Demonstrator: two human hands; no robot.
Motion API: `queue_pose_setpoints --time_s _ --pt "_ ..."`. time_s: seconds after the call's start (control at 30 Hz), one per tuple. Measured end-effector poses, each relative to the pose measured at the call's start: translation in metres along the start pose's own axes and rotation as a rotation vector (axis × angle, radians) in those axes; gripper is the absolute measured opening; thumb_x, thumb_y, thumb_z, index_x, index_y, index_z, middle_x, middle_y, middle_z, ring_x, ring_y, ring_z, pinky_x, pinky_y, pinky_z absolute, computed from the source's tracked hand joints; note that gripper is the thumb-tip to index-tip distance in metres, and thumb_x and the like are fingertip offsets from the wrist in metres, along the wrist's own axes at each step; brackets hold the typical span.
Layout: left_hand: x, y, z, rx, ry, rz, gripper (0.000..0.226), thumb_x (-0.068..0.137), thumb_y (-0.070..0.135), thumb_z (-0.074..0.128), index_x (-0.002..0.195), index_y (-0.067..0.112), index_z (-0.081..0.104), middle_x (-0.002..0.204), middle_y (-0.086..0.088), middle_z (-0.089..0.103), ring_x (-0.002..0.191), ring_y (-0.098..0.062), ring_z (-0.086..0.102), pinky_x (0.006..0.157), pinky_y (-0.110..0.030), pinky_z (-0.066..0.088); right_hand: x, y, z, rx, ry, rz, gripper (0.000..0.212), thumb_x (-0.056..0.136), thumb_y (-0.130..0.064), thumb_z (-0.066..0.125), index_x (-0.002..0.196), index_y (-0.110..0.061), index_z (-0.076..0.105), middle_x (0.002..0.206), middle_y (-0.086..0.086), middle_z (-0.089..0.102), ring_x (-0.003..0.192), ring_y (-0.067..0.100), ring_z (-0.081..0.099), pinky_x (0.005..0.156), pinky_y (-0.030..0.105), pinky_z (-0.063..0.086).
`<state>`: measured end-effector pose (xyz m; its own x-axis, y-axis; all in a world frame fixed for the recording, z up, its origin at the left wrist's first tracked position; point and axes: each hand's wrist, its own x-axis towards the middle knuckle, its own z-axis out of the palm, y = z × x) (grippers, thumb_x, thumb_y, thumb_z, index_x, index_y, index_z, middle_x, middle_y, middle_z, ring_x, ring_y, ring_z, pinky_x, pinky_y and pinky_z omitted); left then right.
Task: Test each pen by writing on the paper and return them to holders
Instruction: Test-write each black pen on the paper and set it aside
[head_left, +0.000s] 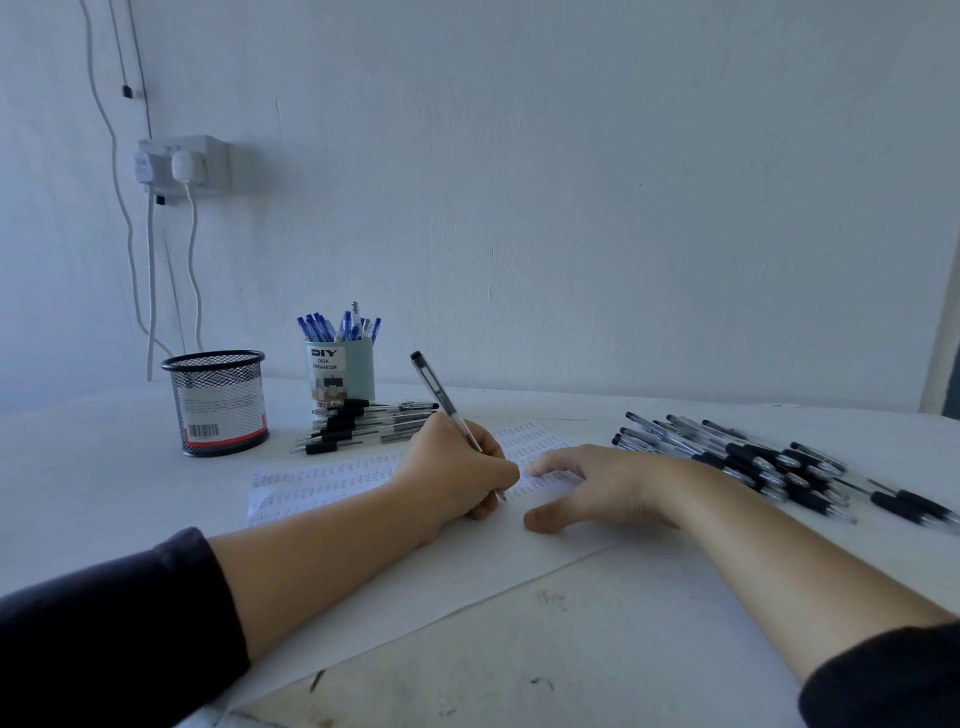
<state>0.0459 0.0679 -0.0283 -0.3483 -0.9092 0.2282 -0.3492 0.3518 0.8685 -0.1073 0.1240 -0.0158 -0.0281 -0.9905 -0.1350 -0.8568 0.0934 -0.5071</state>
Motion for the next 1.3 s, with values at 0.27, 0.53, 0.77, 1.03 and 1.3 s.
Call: queue_pose_setpoints --time_s 0.27,0.53,0.77,1.03,1.3 --pt "0.0 0.0 -0.001 -0.043 0.006 -0.009 0.009 0.071 -0.005 0.062 0.064 0.002 0.062 0.045 -0.007 0.056 0.038 -0.013 0.051 0.042 -0.019 0.045 0.0 0.001 0.0 0.004 0.003 0.007 0.067 0.077 -0.05 0.07 0.137 -0.04 0.041 0.151 -0.008 0.031 0.137 0.011 0.033 0.11 0.029 0.026" --pt "0.012 0.003 -0.023 -0.471 0.181 -0.126 0.021 0.088 0.004 0.048 0.069 0.006 0.055 0.068 -0.006 0.059 0.063 -0.015 0.051 0.059 -0.027 0.047 -0.002 0.0 0.0 -0.004 0.004 0.002 0.064 0.079 -0.048 0.069 0.136 -0.04 0.042 0.15 -0.006 0.032 0.135 0.012 0.034 0.108 0.028 0.025" --pt "0.026 0.0 -0.046 -0.631 0.344 -0.095 0.016 0.102 0.029 0.039 0.092 0.016 0.042 0.058 -0.007 0.048 0.032 -0.011 0.032 0.034 -0.019 0.025 -0.001 -0.001 0.0 -0.014 -0.009 -0.011 0.066 0.081 -0.045 0.069 0.14 -0.036 0.04 0.152 -0.007 0.03 0.138 0.011 0.031 0.11 0.027 0.022" --pt "0.023 -0.001 -0.045 -0.681 0.313 -0.135 0.018 0.1 0.022 0.033 0.09 0.012 0.043 0.052 -0.009 0.047 0.029 -0.012 0.031 0.033 -0.016 0.022 0.0 0.0 0.001 -0.007 0.001 -0.011 0.067 0.079 -0.046 0.07 0.139 -0.038 0.04 0.151 -0.009 0.031 0.137 0.01 0.032 0.112 0.028 0.023" --pt "0.024 -0.002 -0.042 -0.514 0.353 -0.136 0.028 0.098 0.023 0.037 0.077 0.009 0.051 0.057 -0.003 0.038 0.045 -0.013 0.031 0.045 -0.024 0.025 0.0 0.0 0.001 -0.006 0.007 -0.015 0.066 0.079 -0.046 0.07 0.138 -0.038 0.041 0.151 -0.009 0.031 0.137 0.009 0.031 0.112 0.027 0.022"
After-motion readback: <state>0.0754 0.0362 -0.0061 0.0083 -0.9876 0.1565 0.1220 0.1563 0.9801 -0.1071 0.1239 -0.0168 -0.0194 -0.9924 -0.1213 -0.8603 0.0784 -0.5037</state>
